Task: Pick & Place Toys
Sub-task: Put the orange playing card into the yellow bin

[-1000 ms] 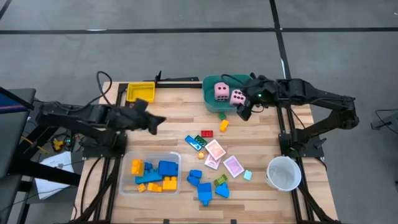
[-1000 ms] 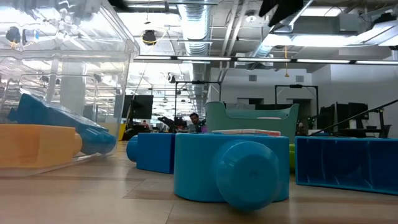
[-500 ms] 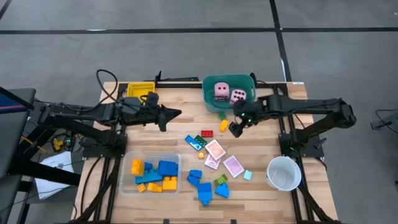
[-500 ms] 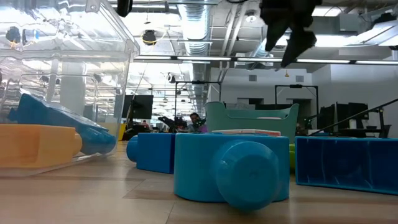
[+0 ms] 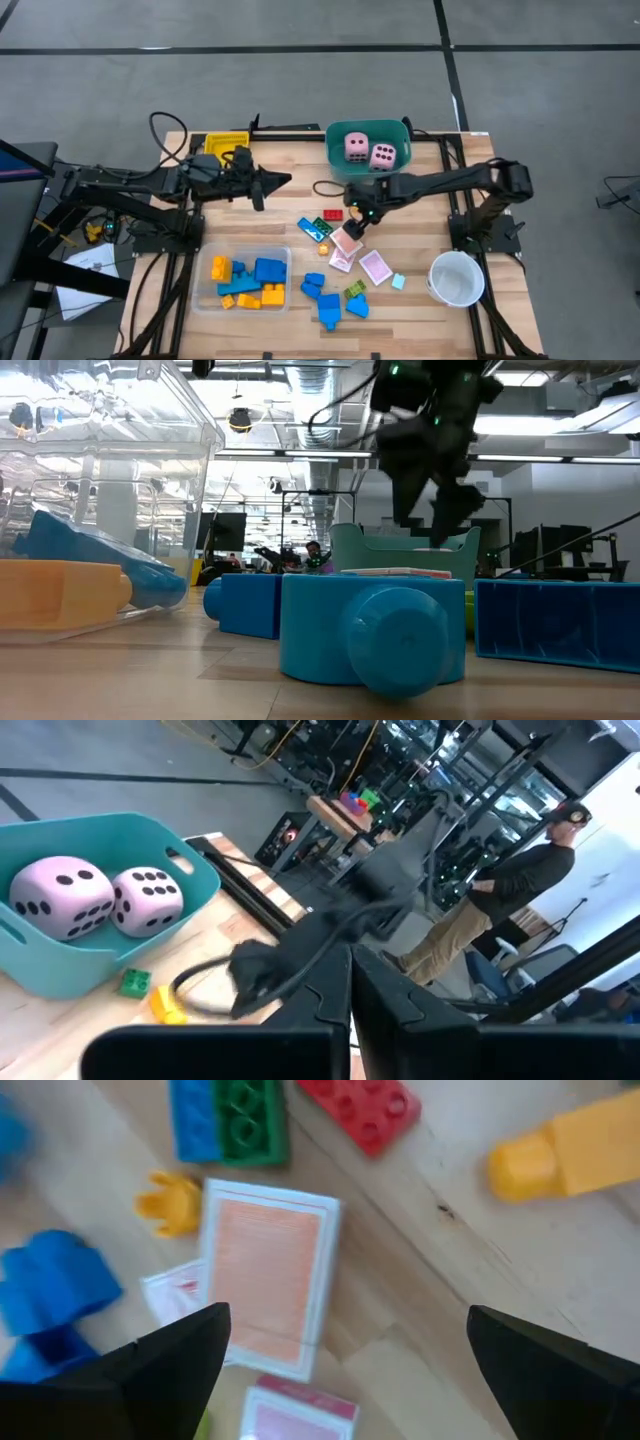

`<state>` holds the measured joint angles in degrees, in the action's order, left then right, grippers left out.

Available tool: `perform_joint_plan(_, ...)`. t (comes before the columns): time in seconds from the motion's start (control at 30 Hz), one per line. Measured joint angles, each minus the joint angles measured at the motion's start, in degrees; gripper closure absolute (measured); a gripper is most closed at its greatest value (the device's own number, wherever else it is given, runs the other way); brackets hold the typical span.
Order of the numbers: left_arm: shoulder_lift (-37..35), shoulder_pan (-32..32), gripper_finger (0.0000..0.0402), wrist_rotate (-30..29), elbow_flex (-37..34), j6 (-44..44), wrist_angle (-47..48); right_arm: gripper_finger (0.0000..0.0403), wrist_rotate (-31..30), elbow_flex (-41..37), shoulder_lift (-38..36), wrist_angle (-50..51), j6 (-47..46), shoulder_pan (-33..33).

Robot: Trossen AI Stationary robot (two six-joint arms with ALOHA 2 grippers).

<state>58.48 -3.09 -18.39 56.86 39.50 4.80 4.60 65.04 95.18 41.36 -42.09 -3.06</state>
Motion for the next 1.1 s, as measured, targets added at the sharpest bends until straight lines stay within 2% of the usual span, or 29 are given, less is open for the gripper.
perform_joint_plan(0.3, 0.1, 0.0, 0.0401, 0.2, 0.0, 0.1, 0.2, 0.0009, 3.5, 0.0, 7.2, -2.7, 0.0, 3.4)
perform_joint_plan(0.47, 0.1, 0.0, 0.0401, 0.2, 0.0, 0.1, 0.2, 0.0016, 3.6, 0.0, 7.3, -5.6, -0.6, 4.3)
perform_joint_plan(0.83, 0.1, -1.1, 0.0401, -0.1, 0.0, 0.4, 0.3, 0.0018, 4.8, 0.0, 7.3, -10.0, -1.0, 0.9)
perform_joint_plan(1.1, 0.1, -1.6, 0.0401, -0.1, 0.0, 0.4, 0.2, 0.0004, 5.9, 0.0, 7.3, -11.1, -2.8, 1.5)
